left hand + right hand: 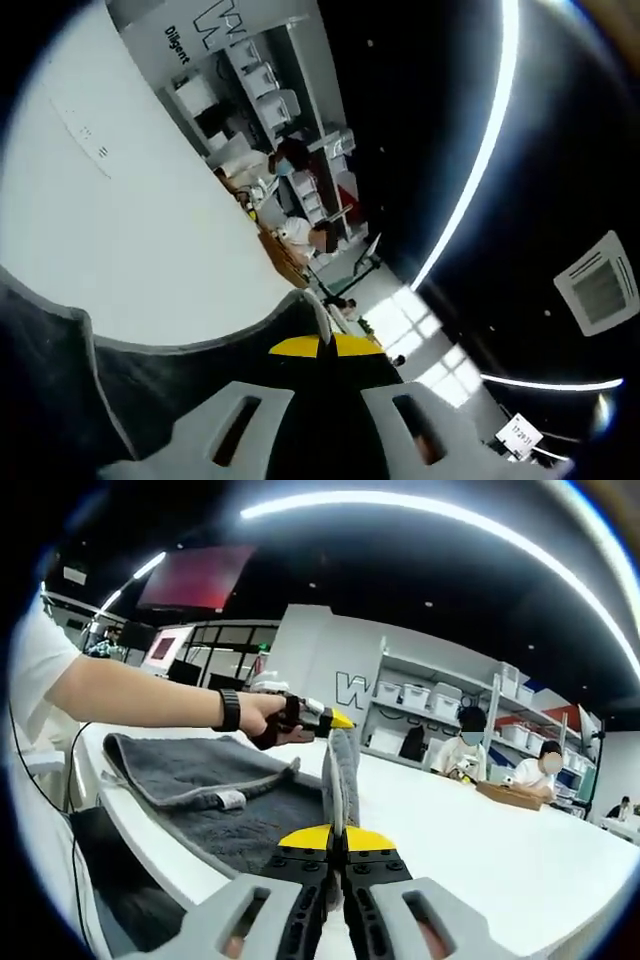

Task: Open the folded towel by lifting each exposed corner and separating the folded layers until the towel lies flat within the target outline without major curled edges

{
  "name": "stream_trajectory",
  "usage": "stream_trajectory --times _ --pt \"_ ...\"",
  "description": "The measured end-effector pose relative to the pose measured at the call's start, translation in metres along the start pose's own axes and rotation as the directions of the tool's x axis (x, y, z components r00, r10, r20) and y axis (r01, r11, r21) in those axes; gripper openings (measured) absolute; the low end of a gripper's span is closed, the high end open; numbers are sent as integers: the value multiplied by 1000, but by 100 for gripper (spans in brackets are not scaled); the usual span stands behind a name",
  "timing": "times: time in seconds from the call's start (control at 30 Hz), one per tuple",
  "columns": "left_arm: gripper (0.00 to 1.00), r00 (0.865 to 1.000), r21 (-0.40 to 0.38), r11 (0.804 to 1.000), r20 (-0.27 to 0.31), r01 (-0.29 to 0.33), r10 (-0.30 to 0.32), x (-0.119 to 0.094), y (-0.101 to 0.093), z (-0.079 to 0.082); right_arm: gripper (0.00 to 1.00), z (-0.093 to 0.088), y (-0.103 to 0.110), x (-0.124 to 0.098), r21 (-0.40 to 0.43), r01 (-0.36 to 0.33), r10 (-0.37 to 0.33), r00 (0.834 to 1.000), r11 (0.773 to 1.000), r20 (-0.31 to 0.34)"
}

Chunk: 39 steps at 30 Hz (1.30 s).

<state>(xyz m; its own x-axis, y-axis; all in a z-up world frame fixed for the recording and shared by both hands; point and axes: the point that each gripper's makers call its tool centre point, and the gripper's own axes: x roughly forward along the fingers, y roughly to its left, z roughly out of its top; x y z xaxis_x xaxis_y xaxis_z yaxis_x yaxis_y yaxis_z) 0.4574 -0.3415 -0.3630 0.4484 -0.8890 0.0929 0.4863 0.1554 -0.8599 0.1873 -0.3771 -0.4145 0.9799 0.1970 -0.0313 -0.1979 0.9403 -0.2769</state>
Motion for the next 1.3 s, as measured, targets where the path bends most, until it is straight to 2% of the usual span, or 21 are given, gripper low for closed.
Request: stream_trajectory --times 0.1,0.27,0.3,0.57,0.6,0.67,0.77,0.83,0.87,1.07,1.17,1.3 --pt "0 1000 30 1000 11 -2 2 5 0 2 0 -1 0 0 17 0 1 1000 1000 -1" --pt "0 1000 33 999 21 13 -14 10 -1 1 0 -3 -4 -1 20 15 -15 1000 1000 -2" --pt "0 1000 54 998 26 -8 7 13 3 0 0 -4 -6 -2 21 21 -21 1000 1000 -1" --pt "0 999 169 985 28 -42 38 25 10 -7 0 -12 -16 -7 28 55 -55 998 998 -12" --pt "0 998 164 985 26 -58 54 25 13 -9 0 -13 -19 -8 26 71 -70 997 997 -14" --pt "0 999 146 988 28 -49 45 26 14 -11 0 -15 -19 -8 28 70 -69 997 997 -18" --pt "0 998 161 985 21 -62 60 27 17 -14 0 -18 -20 -7 36 71 -70 997 997 -24" --pt "0 997 129 988 21 -83 81 31 29 -18 0 -24 -27 -7 41 87 -86 996 995 -39" --pt "0 997 108 991 19 -77 76 31 29 -21 0 -26 -28 -8 44 93 -91 995 995 -42" --pt "0 996 112 990 6 -89 89 37 36 -25 0 -33 -36 -8 49 109 -106 993 993 -60" --pt "0 996 77 993 -2 -92 92 37 38 -30 0 -35 -37 -9 53 111 -107 992 992 -65" --pt "0 995 77 992 -6 -98 98 39 42 -36 0 -42 -41 -9 56 116 -111 990 992 -83"
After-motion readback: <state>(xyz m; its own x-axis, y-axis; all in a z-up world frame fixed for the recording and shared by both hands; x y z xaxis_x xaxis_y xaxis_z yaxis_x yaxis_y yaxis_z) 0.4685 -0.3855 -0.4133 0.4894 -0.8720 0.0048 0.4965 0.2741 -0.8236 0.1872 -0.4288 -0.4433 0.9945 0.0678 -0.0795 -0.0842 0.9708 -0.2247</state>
